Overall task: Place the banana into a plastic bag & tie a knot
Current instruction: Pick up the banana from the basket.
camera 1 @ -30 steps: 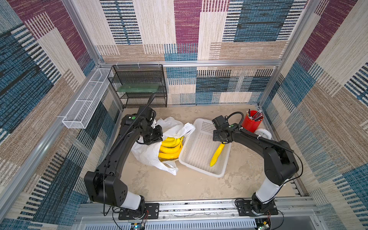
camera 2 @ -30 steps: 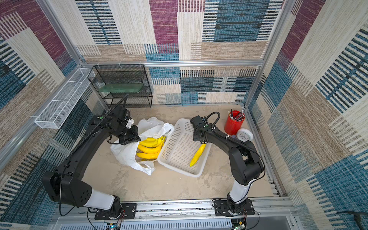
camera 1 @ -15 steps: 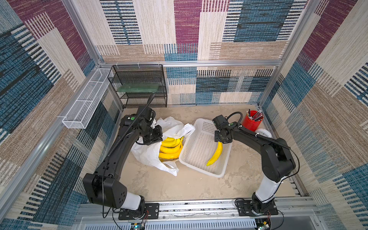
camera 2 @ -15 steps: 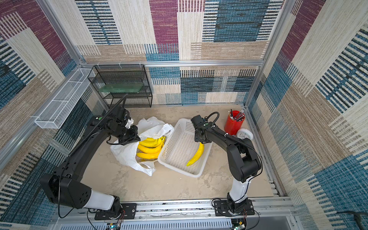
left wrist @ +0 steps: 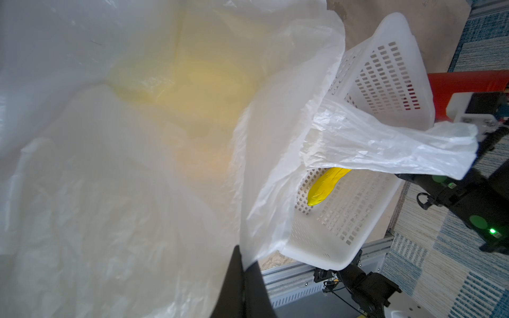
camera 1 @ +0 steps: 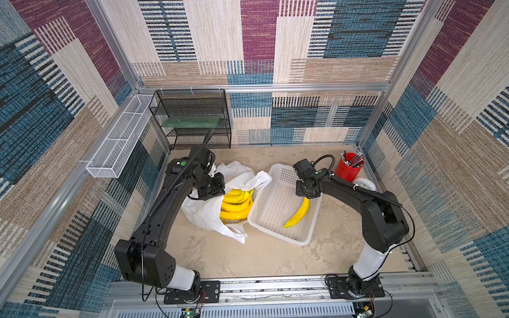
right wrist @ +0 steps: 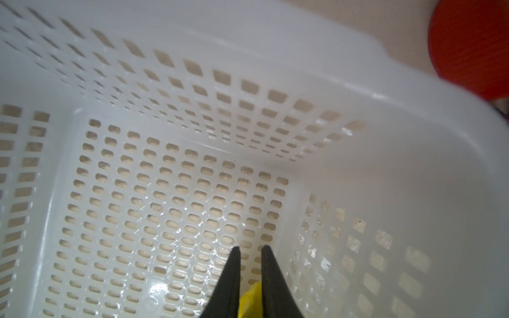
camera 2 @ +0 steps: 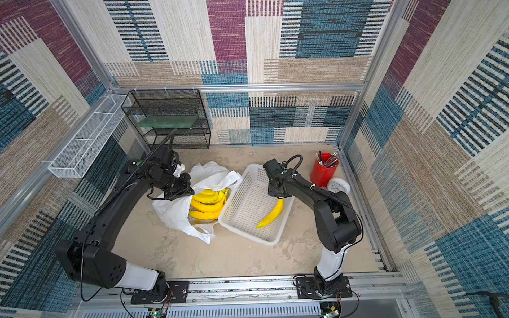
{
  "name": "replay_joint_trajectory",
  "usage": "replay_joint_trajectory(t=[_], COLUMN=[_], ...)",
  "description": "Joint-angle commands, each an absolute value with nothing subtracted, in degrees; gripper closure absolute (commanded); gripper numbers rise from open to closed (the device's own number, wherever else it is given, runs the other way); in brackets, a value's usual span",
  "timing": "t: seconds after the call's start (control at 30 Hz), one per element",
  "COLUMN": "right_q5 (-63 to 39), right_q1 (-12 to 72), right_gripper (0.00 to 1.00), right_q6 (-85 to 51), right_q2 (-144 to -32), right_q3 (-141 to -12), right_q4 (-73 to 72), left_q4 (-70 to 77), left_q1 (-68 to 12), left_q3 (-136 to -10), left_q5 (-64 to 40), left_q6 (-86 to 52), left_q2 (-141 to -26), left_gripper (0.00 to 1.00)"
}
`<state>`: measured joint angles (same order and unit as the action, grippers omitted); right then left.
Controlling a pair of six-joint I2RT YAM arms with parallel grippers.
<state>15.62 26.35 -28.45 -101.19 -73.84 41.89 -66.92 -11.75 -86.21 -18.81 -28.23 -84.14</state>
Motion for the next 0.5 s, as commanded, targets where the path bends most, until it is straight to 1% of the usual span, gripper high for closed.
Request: replay_joint_trajectory(t=[0.0, 0.17, 0.3, 0.47], right_q5=[16.9, 19.3, 21.8, 22.4], right_q1=[26.6, 27.4, 29.1, 32.9], right_gripper=[0.88, 1.00, 1.00, 1.00], right_q6=[-29.3, -29.3, -29.4, -31.8], right_q2=[-99.8, -97.7, -95.6, -91.3], right_q3=[-73.7, -74.6, -77.4, -82.9], right_q4=[41.7, 42.9, 45.6, 52.3], left_q4=[-66.9, -66.9, -66.9, -67.9], left_q1=[-11.7, -11.7, -11.7, -11.7], left_q3=[-86.5, -86.6, -86.6, -87.1], left_q5=[-19.6, -19.7, -19.5, -18.3], left_q6=[-26.7, -26.5, -25.9, -24.9], left_q2=[-84.2, -84.5, -84.8, -84.7], left_gripper=[1.00, 1.00, 1.00, 1.00])
